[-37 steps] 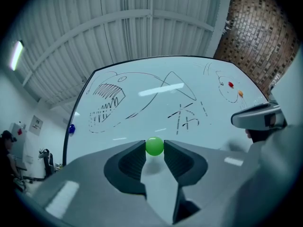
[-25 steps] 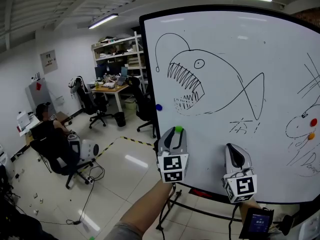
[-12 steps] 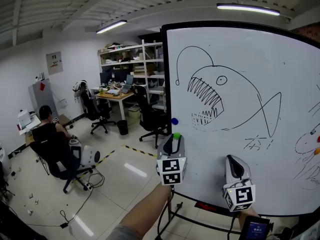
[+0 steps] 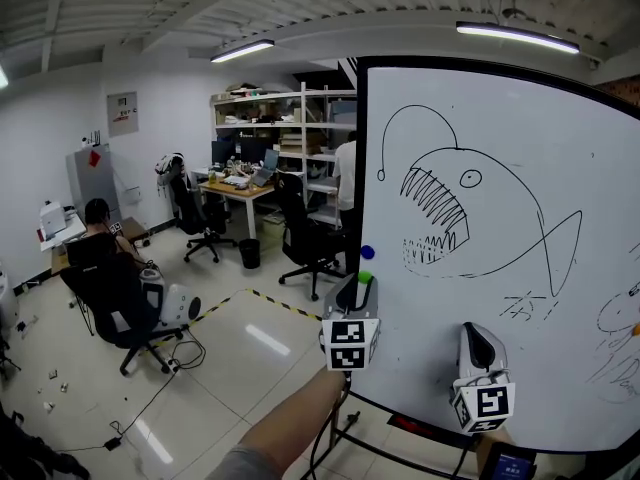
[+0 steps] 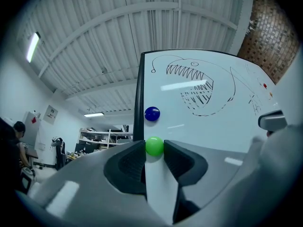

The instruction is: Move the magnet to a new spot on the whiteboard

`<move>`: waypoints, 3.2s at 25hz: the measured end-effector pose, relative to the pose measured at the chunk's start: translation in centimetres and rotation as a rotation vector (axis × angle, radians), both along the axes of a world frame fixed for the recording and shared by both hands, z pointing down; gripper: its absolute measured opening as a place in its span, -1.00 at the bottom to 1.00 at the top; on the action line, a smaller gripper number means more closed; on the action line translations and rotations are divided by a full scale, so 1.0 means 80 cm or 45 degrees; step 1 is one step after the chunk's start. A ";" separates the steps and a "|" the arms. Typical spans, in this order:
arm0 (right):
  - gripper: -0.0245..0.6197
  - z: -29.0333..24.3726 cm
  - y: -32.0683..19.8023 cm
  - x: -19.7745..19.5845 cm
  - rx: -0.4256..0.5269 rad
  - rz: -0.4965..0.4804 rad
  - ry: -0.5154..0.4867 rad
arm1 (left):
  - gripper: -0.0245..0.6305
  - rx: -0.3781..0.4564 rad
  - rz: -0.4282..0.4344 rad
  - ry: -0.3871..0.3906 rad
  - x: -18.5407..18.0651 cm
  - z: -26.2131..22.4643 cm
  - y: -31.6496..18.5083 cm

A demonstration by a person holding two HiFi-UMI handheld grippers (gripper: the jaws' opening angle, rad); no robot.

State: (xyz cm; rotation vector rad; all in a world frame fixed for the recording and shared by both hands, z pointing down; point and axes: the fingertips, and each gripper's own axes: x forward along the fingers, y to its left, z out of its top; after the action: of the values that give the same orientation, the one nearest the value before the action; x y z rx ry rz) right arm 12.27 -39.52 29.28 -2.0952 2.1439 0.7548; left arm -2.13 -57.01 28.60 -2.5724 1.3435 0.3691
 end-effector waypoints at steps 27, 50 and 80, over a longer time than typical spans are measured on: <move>-0.90 0.000 0.049 0.035 0.016 0.049 -0.024 | -0.92 0.189 0.051 -0.033 0.051 -0.011 0.097; -0.90 -0.024 0.291 0.295 0.085 0.451 -0.057 | -0.93 0.169 0.569 -0.085 0.364 -0.002 0.365; -0.32 -0.086 0.345 0.383 0.162 0.596 0.225 | -0.93 0.220 0.510 -0.067 0.435 -0.027 0.446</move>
State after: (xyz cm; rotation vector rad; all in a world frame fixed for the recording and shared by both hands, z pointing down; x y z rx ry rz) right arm 42.92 -11.95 22.38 -2.5731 1.6237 1.1190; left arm 32.70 -21.34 26.42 -2.6690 0.7348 0.4553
